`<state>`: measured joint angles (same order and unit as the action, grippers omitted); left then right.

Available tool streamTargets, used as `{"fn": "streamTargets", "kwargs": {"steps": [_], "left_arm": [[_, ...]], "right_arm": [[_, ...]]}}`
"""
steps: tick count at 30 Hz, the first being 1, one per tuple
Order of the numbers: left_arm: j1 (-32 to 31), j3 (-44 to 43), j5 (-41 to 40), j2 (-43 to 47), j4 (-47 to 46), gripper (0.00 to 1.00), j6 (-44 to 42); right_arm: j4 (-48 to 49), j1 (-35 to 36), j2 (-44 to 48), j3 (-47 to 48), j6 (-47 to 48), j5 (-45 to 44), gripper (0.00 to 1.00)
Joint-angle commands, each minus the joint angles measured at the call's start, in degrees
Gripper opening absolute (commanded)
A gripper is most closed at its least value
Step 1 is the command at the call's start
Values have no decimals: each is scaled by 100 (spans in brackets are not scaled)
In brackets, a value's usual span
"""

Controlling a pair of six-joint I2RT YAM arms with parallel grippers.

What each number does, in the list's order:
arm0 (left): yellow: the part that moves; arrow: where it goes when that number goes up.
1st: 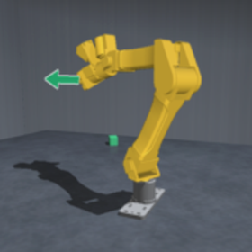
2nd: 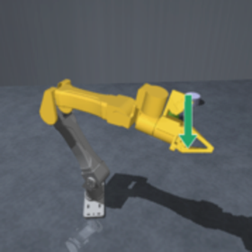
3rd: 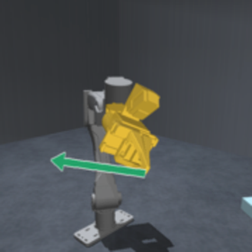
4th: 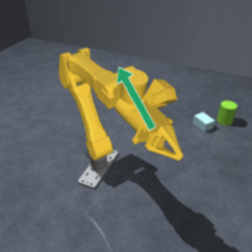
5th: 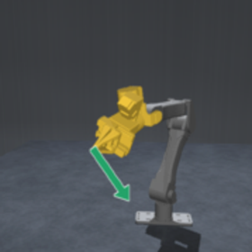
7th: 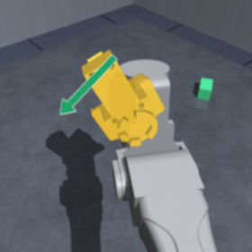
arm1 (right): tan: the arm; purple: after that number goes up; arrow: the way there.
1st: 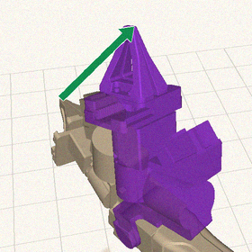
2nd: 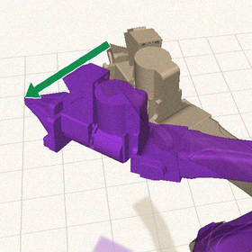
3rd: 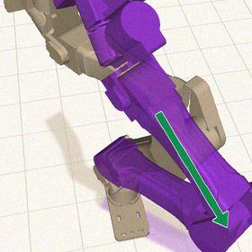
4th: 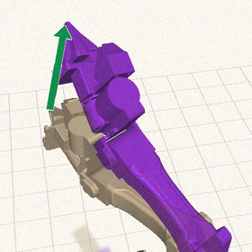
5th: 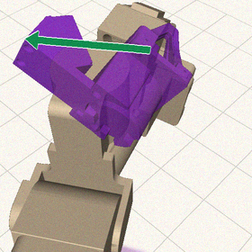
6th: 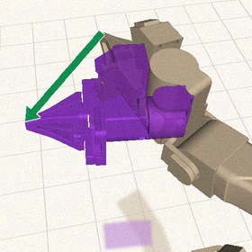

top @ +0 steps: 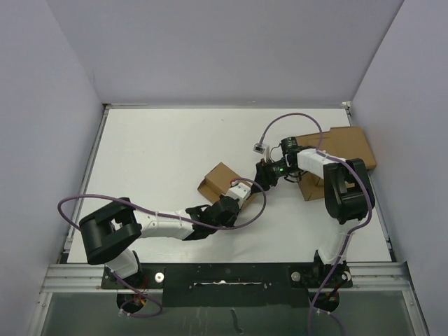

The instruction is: Fold the paper box

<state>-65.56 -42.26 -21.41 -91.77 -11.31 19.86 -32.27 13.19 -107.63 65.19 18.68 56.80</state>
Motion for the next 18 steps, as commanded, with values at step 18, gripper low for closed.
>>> {"fn": "streamTargets", "kwargs": {"steps": [18], "left_arm": [[61,88,-249,471,-1194,0,-327]], "right_arm": [[-390,210,-162,20,-119,221,44]]}}
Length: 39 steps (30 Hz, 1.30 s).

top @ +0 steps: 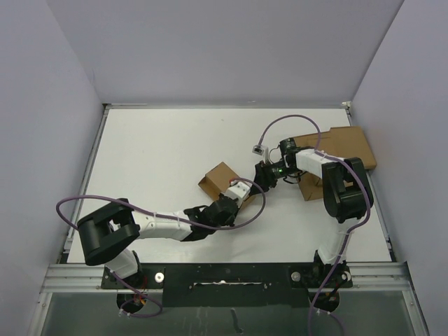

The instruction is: Fold the paper box

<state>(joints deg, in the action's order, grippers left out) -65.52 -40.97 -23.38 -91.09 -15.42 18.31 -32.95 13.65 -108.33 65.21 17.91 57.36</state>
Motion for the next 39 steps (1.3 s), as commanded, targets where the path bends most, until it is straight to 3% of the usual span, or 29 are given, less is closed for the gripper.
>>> {"fn": "streamTargets", "kwargs": {"steps": [1,12,25,32,39], "left_arm": [[56,-62,-39,391,-782,0,-192],[65,-135,240,526,-545,0,-134],[59,62,462,1128,-28,24,273],[238,303,538,1725,373,50,1063],[1074,692,1077,2574,872,83,2019]], "right_arm": [[-321,164,-92,18,-38,169,44],[-326,151,-103,35,-42,170,44],[-354,146,-106,47,-25,178,44],[-357,147,-103,59,-11,230,44],[-370,147,-104,71,10,275,44]]}}
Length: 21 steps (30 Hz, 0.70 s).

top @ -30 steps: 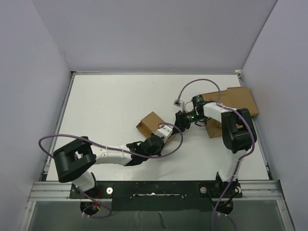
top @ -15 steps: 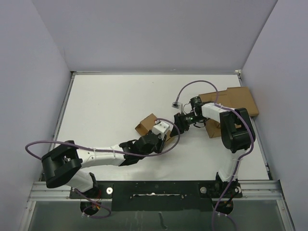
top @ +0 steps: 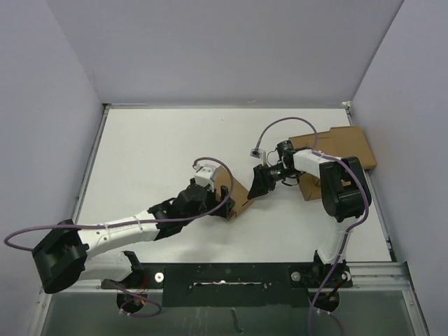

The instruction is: Fold the paper box

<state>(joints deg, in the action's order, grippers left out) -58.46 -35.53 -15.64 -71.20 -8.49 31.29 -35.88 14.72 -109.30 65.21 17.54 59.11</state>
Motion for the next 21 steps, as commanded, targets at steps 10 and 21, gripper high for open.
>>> {"fn": "streamTargets", "kwargs": {"steps": [10,21], "left_arm": [[1801,1208,981,1688,121,98,1950],[2412,1336,1200,207,-1510,98,2829]], "right_arm": [[-77,46,-24,88,48,118,44],[-93,84,-46,101,66,118,44]]}}
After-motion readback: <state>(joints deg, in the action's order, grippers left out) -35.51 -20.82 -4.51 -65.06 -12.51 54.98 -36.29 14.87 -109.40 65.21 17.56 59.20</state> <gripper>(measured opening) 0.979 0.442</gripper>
